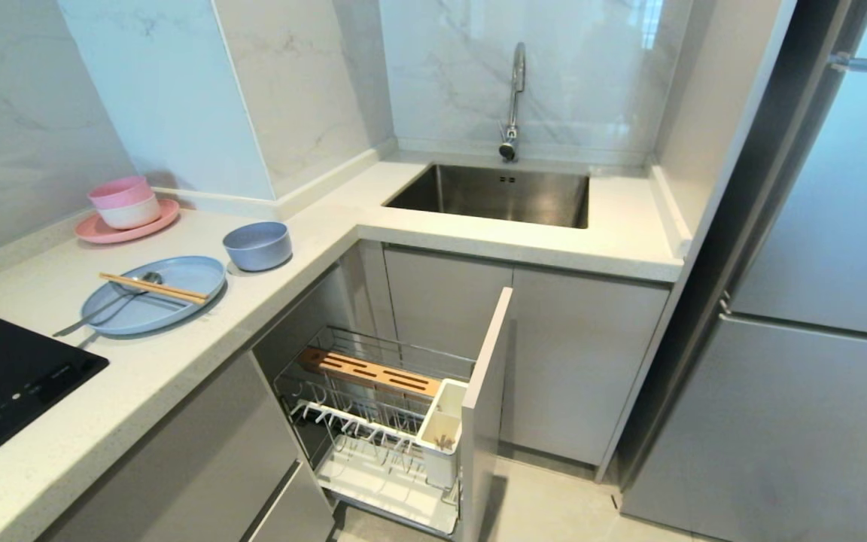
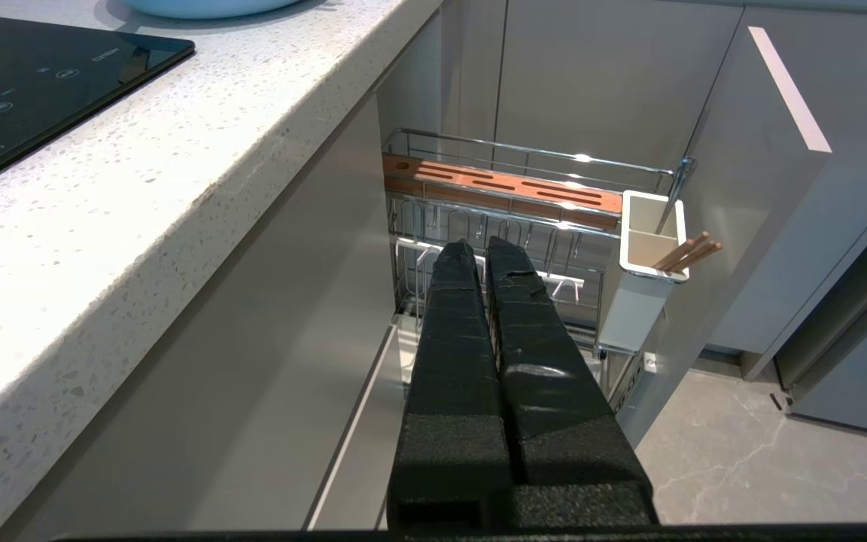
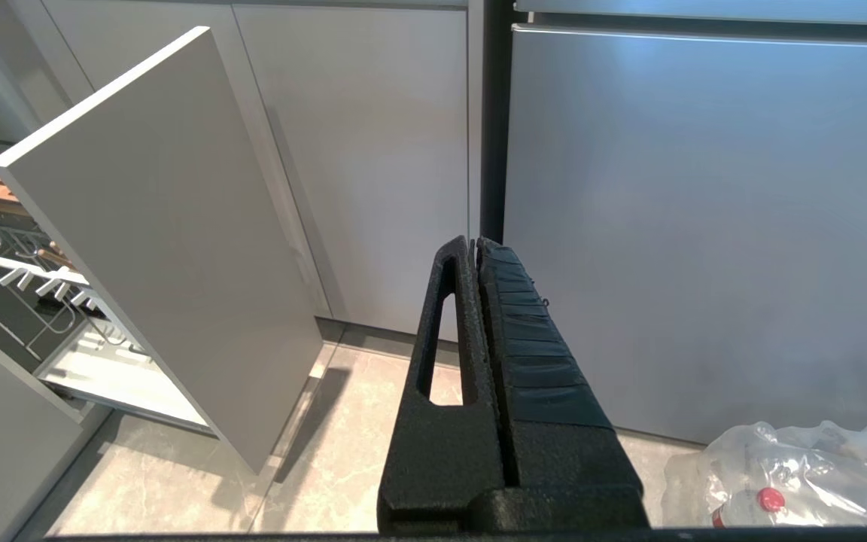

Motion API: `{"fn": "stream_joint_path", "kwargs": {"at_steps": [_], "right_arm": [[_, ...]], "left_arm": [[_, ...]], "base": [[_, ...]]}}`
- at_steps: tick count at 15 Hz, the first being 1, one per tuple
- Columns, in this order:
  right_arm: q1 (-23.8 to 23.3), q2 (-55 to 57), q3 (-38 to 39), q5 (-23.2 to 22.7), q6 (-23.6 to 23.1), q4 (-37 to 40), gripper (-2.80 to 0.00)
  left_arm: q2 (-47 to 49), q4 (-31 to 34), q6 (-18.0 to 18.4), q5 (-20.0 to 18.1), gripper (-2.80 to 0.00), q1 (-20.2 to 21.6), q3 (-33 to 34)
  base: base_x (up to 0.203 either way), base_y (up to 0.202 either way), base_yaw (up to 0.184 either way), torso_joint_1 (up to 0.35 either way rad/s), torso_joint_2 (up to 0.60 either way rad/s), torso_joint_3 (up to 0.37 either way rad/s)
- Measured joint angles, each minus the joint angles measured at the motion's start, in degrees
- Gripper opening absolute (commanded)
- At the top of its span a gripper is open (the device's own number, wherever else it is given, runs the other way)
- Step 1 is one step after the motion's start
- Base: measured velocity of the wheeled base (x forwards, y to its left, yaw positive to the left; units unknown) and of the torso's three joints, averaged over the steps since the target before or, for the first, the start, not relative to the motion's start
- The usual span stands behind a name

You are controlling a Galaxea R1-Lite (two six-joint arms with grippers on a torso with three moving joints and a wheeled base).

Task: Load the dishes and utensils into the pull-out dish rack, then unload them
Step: Pick up the bowl and place it in the cupboard

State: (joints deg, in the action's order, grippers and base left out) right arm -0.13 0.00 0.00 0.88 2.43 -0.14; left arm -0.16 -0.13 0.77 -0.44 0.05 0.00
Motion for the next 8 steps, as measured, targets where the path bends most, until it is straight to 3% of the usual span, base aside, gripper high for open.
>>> {"fn": "stream_joint_path", "kwargs": {"at_steps": [4,8], "right_arm": [[0.0,0.0,0.0,0.0,0.0,0.0,-2.8],[0.0,0.0,0.0,0.0,0.0,0.0,-2.8]], "left_arm": [[0.0,-0.1,-0.5,0.1,-2.8,0.0,0.0],[0.0,-0.1,-0.6,0.1,-2.8,0.0,0.0]], "base": [[0.0,0.0,0.0,0.001,0.0,-0.018],[0.0,0.0,0.0,0.002,0.0,-0.161]]}}
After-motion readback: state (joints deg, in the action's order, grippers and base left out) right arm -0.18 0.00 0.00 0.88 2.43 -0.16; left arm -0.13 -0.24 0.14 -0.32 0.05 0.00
